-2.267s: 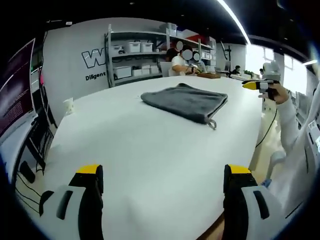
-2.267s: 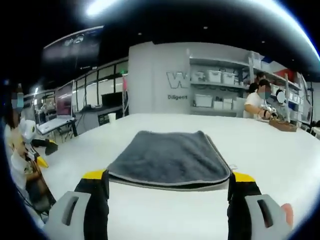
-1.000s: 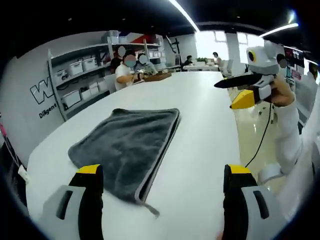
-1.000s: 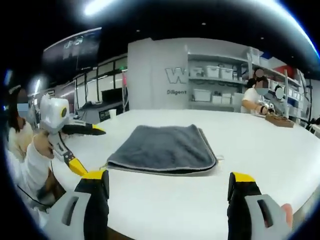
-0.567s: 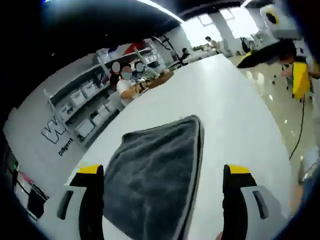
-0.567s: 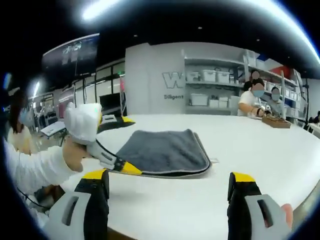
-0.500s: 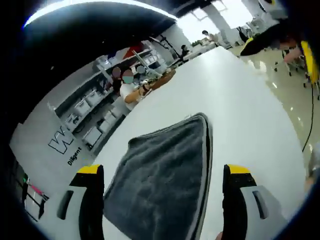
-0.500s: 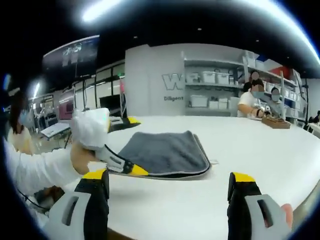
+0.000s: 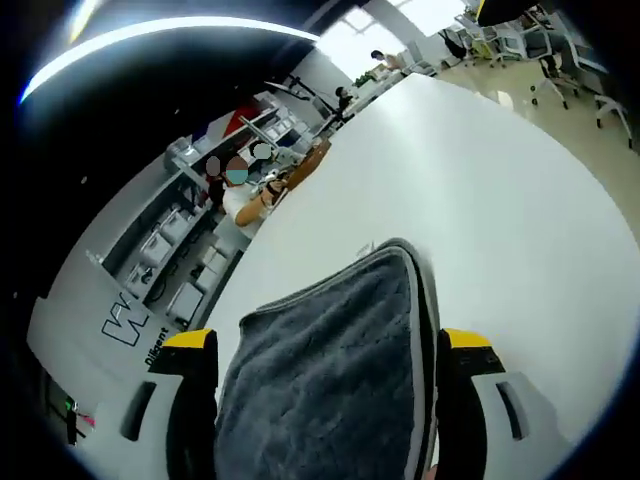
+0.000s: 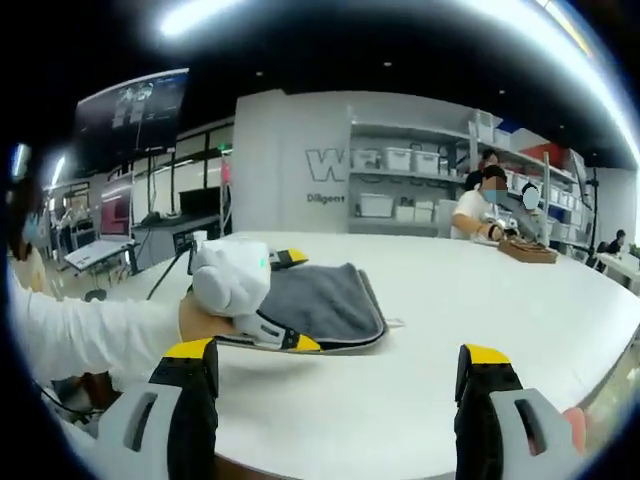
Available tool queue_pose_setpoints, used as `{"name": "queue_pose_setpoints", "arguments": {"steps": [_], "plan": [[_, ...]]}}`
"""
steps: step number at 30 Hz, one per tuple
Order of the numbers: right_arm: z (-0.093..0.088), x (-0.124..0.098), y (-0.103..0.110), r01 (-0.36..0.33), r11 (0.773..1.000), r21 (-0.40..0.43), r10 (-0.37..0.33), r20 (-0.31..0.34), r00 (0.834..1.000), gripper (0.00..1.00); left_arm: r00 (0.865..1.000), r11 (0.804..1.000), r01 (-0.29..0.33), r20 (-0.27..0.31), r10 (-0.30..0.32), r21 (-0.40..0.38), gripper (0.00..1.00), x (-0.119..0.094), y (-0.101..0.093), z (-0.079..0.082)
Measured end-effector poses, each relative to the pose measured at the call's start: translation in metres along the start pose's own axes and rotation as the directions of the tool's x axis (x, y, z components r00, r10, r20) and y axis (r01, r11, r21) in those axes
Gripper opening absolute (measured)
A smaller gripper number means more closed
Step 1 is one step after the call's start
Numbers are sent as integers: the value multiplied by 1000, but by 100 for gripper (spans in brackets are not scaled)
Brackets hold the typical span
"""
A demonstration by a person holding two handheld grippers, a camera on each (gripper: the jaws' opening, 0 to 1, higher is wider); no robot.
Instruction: Open the folded towel by lifting each exposed corner and separating the folded layers until the towel lies flat within the target outline without major curled edges
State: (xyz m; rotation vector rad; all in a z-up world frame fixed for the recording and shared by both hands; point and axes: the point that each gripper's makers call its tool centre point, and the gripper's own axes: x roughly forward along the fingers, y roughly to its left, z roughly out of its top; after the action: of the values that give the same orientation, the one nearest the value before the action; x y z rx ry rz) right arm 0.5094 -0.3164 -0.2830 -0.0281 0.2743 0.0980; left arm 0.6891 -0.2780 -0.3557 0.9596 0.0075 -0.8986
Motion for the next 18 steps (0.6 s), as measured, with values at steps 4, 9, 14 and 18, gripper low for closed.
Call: {"name": "queue_pose_setpoints", "arguments": {"steps": [4,9,14,18], "plan": [[-12,-2,-9,17,1000,-3,-17,-49,999,99,1000,1000,17,-7,-16,26,82,10,-9,-3],[-15,-3,-25,69,997,21,-68,-52,996,99,1000,999,-1,2,1,36,76,20,-6,3],[-16,-4,-25,59,998,38,-58,-48,997,99,1000,1000,-7,-2,7,25,73,30,-6,9],[-15,-4,-25,60,997,40,-58,-44,997,99,1000,1000,-4,-2,4,22,70,31,-8,10]]}}
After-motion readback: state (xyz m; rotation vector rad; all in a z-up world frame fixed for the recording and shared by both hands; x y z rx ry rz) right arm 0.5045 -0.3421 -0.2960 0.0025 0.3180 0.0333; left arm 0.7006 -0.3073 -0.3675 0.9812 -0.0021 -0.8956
